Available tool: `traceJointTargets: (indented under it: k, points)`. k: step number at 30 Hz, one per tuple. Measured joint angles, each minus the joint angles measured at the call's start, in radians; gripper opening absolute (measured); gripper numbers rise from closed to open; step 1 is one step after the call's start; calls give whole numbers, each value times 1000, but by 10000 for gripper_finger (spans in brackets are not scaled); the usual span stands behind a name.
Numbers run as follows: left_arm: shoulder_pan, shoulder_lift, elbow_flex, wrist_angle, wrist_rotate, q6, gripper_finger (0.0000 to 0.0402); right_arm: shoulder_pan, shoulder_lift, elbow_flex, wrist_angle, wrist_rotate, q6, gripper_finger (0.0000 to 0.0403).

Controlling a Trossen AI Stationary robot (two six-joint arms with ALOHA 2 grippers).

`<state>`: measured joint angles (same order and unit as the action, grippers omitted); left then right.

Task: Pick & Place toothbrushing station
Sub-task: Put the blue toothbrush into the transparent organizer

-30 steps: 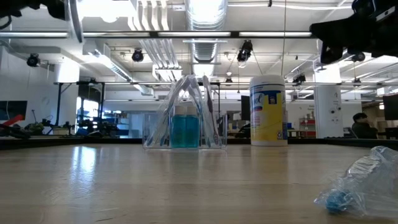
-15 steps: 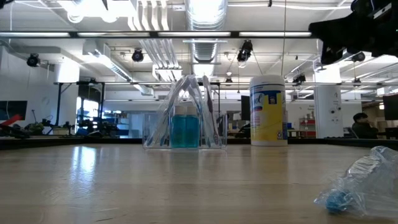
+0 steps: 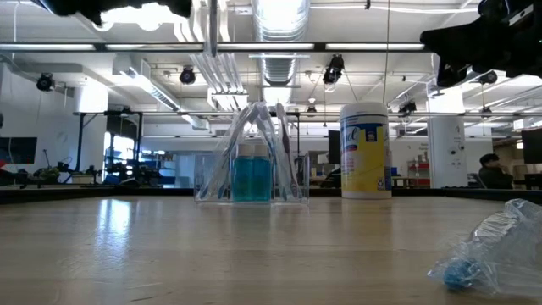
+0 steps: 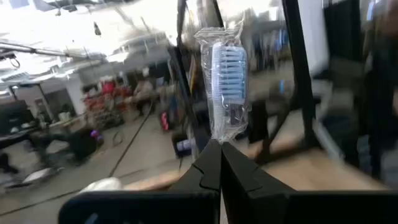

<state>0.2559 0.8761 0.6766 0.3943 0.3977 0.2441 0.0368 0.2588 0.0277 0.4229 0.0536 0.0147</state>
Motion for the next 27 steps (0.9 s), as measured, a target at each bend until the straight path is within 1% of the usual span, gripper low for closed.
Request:
traceJointTargets:
  k: [1,3,5,8,10,13,15,17,23,27]
  points:
    - [41,24,-8,77,49,-59,0,0,0,0,0,0,-4,8]
    - [100,69,-39,195,88,-143,0,0,0,0,0,0,-15,8]
    - [123,108,-68,251,91,-182,0,0,3,0,-1,0,-19,8]
    - [127,142,-109,247,81,-184,0,0,12,0,-3,0,-19,8]
    - [127,143,-133,272,52,-173,0,0,13,0,-5,0,-19,8]
    - [127,153,-184,280,-45,-168,0,0,14,0,-6,0,-23,8]
    - [127,161,-225,299,-83,-168,0,0,16,0,-7,0,-27,8]
    - [127,167,-262,375,-116,-168,0,0,18,0,-7,0,-34,8]
    - [127,196,-359,510,-157,-195,0,0,18,0,-4,1,-36,8]
    - [126,232,-387,523,-200,-199,0,0,19,0,0,2,-40,8]
